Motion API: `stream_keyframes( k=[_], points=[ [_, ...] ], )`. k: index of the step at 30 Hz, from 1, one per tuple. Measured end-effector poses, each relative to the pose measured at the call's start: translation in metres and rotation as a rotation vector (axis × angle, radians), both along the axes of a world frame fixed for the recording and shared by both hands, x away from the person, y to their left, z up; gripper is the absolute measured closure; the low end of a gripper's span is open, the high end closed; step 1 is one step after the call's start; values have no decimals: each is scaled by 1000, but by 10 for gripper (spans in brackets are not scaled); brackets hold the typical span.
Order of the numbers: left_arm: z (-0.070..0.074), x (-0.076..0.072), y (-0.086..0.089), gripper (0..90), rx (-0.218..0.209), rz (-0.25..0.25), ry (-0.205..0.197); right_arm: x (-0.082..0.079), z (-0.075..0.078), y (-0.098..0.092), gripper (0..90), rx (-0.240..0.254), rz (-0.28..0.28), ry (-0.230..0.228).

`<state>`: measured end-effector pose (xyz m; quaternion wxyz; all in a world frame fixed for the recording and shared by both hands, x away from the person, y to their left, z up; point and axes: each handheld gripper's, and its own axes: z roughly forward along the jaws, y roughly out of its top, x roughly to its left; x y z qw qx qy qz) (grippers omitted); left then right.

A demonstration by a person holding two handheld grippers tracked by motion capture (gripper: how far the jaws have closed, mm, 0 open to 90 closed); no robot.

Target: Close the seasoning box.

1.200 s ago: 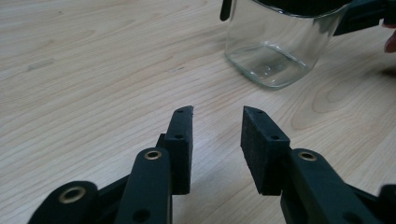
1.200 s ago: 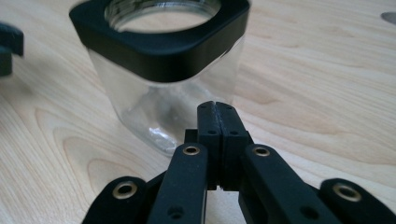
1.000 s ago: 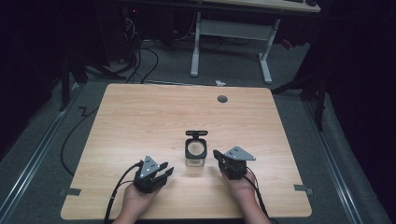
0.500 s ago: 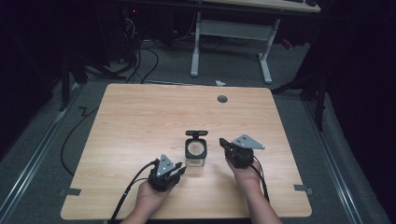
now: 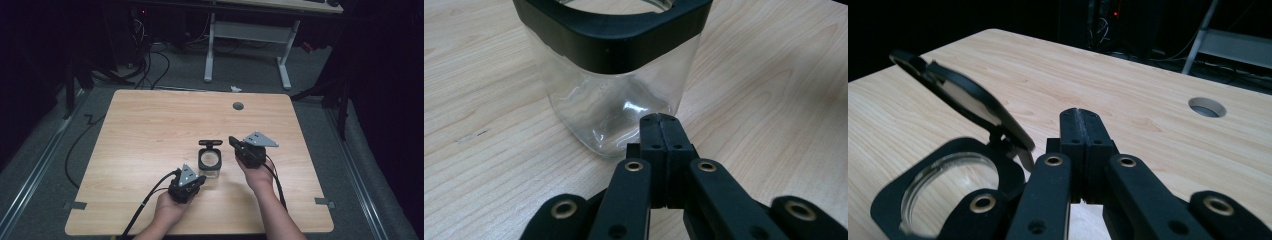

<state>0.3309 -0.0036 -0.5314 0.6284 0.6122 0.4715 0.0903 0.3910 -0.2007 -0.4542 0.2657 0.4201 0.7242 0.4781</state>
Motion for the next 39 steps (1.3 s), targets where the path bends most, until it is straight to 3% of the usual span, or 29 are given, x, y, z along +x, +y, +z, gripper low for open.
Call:
stream_keyframes(
  k=[7, 13, 25, 30, 36, 39],
  points=[
    [0, 3, 1, 900, -2, 10, 8, 12, 8, 11, 900, 11, 17, -15],
    [0, 5, 0, 900, -6, 10, 26, 11, 15, 20, 900, 2, 49, -28],
    [0, 5, -2, 880, -13, 6, 28, -12, -2, 23, 900, -46, 79, -12],
    [2, 4, -1, 860, -24, 3, 24, -19, -8, 20, 900, -42, 80, -10],
    [5, 0, 9, 837, -36, -7, 34, -25, -8, 13, 889, -34, 65, -4],
    [6, -1, 19, 827, -25, -1, 19, -26, -11, 8, 873, -37, 52, 9]
  ],
)
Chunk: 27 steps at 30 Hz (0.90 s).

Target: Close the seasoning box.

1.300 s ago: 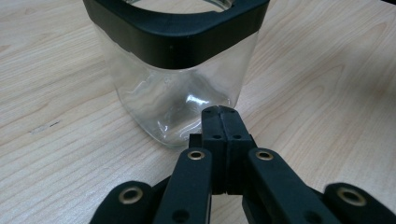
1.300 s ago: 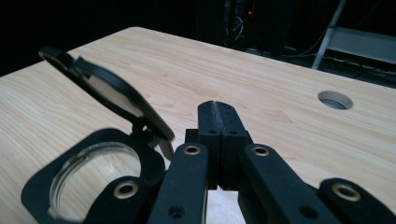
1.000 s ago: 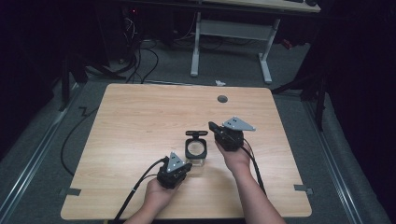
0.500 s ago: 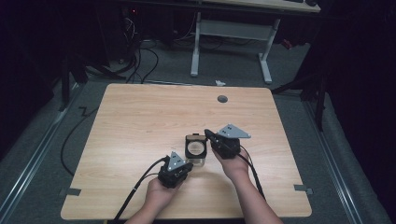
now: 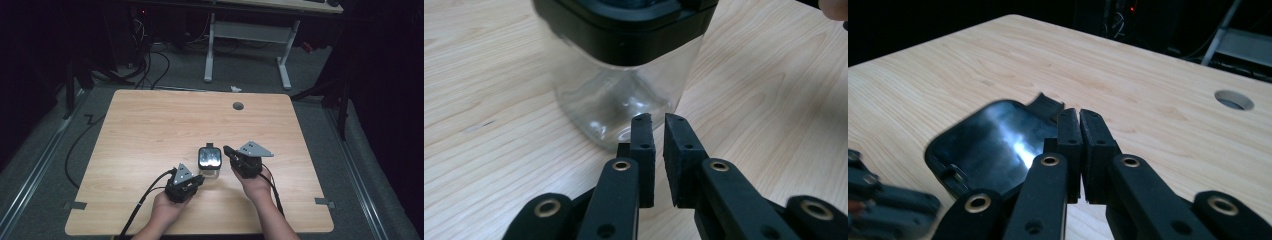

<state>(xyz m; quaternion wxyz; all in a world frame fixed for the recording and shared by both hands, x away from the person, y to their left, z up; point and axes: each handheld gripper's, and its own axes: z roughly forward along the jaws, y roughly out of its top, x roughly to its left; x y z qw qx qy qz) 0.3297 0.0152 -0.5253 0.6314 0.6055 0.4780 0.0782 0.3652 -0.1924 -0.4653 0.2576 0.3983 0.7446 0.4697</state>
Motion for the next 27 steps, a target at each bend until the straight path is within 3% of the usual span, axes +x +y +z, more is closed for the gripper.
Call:
stream_keyframes(
  k=[6, 12, 18, 20, 22, 23, 25, 26, 27],
  points=[
    [3, 10, 37, 703, 22, 80, -24, -2, -11, -19, 808, -13, -50, 23],
    [4, 26, 81, 516, 95, 168, -49, -11, -25, -48, 673, -40, -119, 50],
    [-1, 38, 131, 490, 146, 260, -35, -25, -40, -88, 509, -27, -213, 93],
    [-3, 34, 146, 487, 134, 299, -41, -34, -44, -99, 483, -34, -242, 89],
    [-6, 27, 162, 473, 99, 352, -37, -53, -48, -111, 453, -9, -297, 81],
    [-8, 23, 170, 470, 70, 378, -13, -62, -51, -115, 455, 2, -316, 70],
    [-7, 21, 181, 474, 11, 407, 34, -72, -54, -119, 440, -35, -334, 83],
    [-6, 20, 182, 473, 12, 406, 23, -76, -57, -120, 441, -82, -334, 80],
    [-6, 20, 182, 469, 21, 406, 12, -77, -60, -122, 445, -98, -338, 82]
  ],
)
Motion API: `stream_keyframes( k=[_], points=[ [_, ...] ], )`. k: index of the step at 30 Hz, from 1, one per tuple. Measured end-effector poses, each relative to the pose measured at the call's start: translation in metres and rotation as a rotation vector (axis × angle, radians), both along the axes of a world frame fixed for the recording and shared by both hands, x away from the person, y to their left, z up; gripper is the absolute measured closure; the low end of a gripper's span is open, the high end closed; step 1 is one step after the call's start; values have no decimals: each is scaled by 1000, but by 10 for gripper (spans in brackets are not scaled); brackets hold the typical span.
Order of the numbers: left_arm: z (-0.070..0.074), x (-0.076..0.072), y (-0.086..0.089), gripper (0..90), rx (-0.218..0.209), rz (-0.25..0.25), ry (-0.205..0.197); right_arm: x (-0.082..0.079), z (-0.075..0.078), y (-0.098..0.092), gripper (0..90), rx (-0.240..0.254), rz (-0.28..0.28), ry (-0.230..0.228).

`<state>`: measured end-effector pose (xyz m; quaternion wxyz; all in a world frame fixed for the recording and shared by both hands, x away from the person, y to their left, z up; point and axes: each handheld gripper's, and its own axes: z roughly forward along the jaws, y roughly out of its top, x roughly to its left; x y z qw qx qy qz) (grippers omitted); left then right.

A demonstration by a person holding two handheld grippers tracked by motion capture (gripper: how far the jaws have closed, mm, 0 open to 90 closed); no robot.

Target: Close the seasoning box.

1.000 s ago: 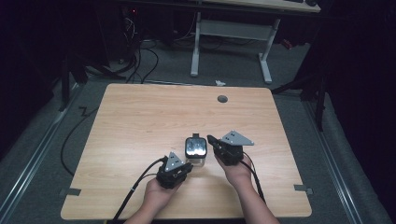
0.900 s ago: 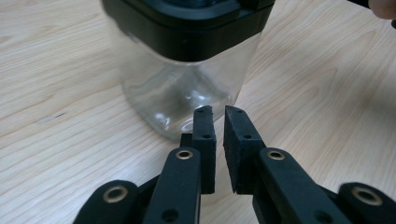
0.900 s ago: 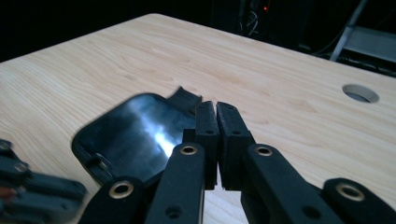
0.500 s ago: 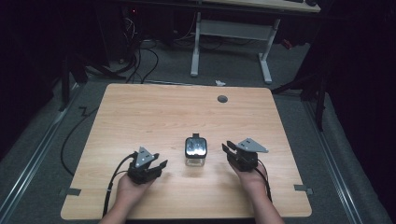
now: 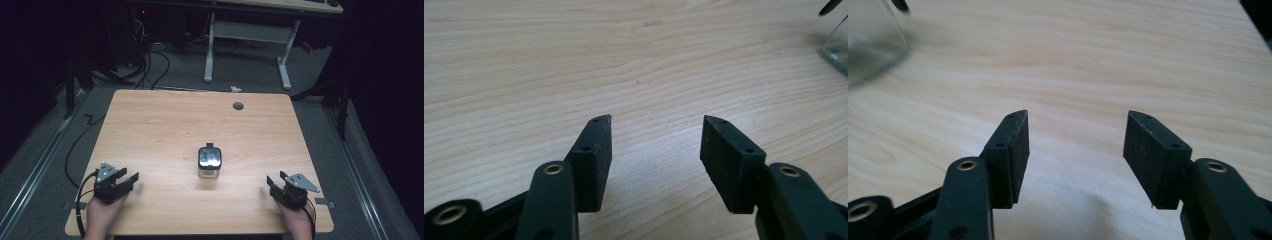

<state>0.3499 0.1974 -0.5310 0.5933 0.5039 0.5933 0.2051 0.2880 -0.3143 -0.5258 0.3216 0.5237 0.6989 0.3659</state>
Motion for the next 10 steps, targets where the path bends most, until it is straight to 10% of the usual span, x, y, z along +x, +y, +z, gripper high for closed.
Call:
stream_keyframes(
  k=[10],
  points=[
    [-5, 1, -17, 456, 79, -32, -18, 5, 0, -1, 421, 29, 10, 21]
  ],
)
